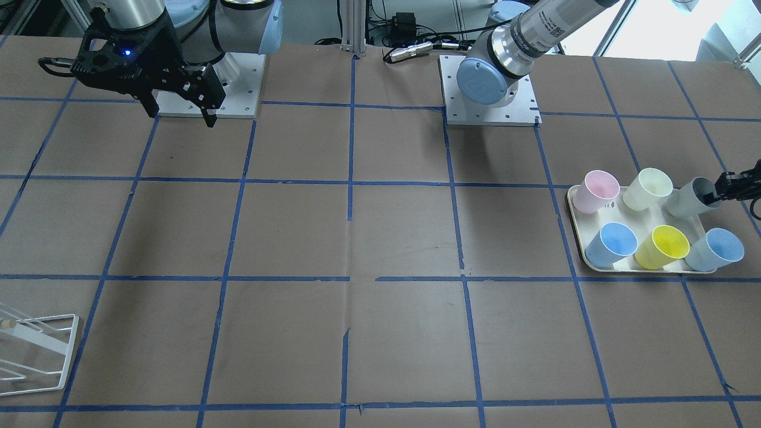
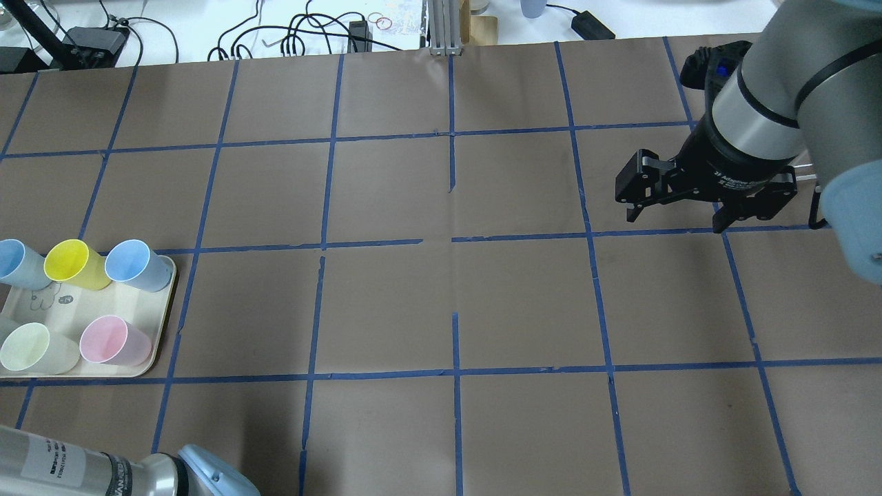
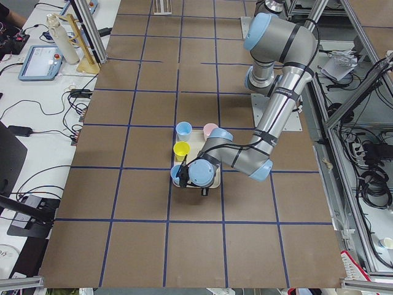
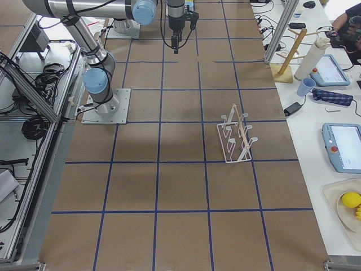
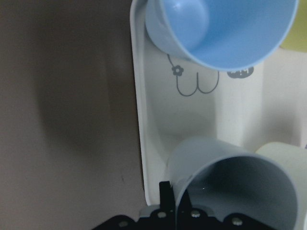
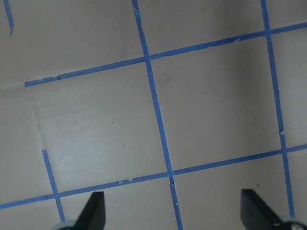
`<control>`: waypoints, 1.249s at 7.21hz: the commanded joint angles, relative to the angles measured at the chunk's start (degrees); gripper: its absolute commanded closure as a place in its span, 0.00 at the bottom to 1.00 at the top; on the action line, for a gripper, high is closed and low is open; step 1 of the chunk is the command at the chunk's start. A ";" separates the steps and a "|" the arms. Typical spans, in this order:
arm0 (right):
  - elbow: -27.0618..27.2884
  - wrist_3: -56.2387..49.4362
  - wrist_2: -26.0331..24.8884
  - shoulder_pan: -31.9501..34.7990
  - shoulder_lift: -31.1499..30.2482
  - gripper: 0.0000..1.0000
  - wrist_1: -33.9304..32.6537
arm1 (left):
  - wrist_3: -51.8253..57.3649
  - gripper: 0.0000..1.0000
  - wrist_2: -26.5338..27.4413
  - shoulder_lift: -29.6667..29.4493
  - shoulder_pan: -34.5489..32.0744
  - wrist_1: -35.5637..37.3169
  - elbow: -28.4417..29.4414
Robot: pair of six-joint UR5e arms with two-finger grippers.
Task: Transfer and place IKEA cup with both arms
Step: 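Lower the cup into the empty tray slot and release it with the left gripper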
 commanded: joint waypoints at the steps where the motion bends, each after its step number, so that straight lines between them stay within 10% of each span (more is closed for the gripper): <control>1: -0.03 -0.15 -0.01 0.00 -0.08 0.00 -0.01 | 0.02 1.00 0.14 0.62 0.07 -0.02 -0.39; 9: -0.03 -0.68 0.08 -0.08 -0.17 0.00 -0.36 | 0.19 1.00 0.41 0.44 1.30 -0.11 -0.48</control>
